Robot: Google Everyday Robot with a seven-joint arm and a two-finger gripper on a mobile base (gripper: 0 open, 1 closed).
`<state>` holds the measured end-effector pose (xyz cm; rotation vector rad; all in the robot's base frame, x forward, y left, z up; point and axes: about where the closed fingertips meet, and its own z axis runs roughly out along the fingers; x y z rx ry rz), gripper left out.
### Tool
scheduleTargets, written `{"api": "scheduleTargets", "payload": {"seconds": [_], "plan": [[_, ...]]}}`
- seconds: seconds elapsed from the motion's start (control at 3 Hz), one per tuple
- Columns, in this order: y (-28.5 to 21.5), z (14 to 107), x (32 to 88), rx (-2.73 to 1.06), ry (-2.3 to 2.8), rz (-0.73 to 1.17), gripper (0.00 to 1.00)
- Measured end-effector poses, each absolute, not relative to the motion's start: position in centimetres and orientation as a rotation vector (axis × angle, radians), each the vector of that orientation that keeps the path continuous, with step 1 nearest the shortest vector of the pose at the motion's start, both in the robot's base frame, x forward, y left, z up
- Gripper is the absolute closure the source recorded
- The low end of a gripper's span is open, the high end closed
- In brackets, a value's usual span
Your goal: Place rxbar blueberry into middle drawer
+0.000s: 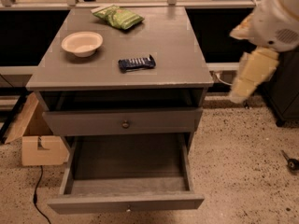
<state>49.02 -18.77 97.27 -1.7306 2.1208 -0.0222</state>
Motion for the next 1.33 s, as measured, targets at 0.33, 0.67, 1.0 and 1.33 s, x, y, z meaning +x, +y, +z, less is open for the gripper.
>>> {"api": "scheduleTargets", "payload": {"seconds": [0.33, 0.67, 1.0, 1.33], "plan": [[-15.3, 95.4, 55.2, -1.718, 2.051, 0.100, 0.00], [-11.7, 93.6, 60.1, -1.695, 2.012, 0.213, 0.00], [-7.6, 92.2, 64.1, -1.675, 1.963, 0.338, 0.00], [-7.6, 92.2, 64.1, -1.675, 1.963, 0.338, 0.00]]}}
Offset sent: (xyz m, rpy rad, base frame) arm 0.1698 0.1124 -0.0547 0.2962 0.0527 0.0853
